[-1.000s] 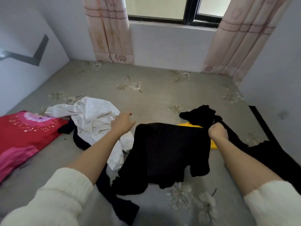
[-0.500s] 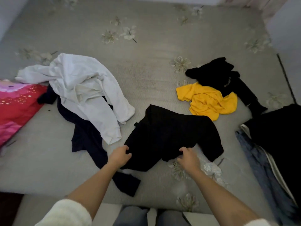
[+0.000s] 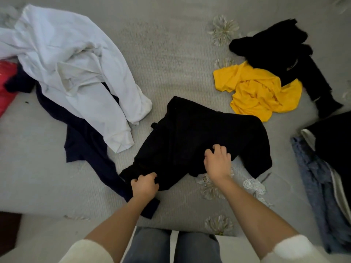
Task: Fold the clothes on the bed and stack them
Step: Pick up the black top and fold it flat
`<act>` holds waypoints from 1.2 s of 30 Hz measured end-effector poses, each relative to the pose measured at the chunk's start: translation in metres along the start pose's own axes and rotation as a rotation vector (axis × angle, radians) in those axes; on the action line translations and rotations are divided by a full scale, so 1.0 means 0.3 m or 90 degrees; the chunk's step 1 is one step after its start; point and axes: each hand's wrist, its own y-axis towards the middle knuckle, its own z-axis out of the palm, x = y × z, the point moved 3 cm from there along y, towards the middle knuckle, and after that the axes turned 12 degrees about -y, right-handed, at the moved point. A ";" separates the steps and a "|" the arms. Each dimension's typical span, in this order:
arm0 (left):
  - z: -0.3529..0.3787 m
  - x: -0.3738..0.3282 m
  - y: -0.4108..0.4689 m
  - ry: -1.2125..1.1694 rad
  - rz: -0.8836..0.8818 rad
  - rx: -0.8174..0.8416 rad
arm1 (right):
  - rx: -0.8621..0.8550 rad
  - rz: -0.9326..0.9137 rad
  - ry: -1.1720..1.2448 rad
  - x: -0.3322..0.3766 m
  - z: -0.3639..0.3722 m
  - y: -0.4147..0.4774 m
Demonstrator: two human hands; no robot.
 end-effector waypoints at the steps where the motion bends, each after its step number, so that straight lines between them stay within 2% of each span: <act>1: -0.008 0.007 -0.008 -0.021 0.000 -0.007 | 0.029 -0.026 0.006 -0.008 -0.007 -0.004; 4: -0.071 0.022 -0.038 -0.076 0.030 -0.052 | 0.126 -0.122 -0.108 -0.028 0.010 -0.023; 8: -0.198 0.072 -0.067 -0.181 0.050 -0.137 | 0.077 -0.063 -0.170 -0.054 -0.026 0.025; 10: -0.255 0.110 -0.084 -0.307 0.044 -0.161 | 0.087 -0.068 -0.146 -0.066 -0.041 0.053; 12: -0.317 0.142 -0.116 -0.448 0.041 -0.192 | 0.130 -0.068 -0.076 -0.078 -0.058 0.064; 15: -0.418 0.177 -0.167 -0.591 0.021 -0.257 | 0.139 -0.013 0.129 -0.117 -0.123 0.048; 18: -0.544 0.185 -0.223 -0.696 0.028 -0.316 | 0.067 0.067 0.347 -0.169 -0.262 0.032; 21: -0.701 0.172 -0.293 -0.783 0.064 -0.365 | -0.046 0.135 0.468 -0.216 -0.478 0.027; 26: -0.964 0.155 -0.422 -0.793 0.169 -0.484 | -0.204 0.169 0.610 -0.305 -0.864 -0.017; 30: -1.114 0.097 -0.538 -0.783 0.277 -0.545 | -0.290 0.210 0.740 -0.405 -1.044 -0.074; 33: -1.187 0.005 -0.613 -0.746 0.369 -0.536 | -0.242 0.219 0.704 -0.454 -1.065 -0.143; 36: -1.224 -0.125 -0.691 -0.675 0.455 -0.491 | -0.082 0.113 0.526 -0.419 -1.061 -0.197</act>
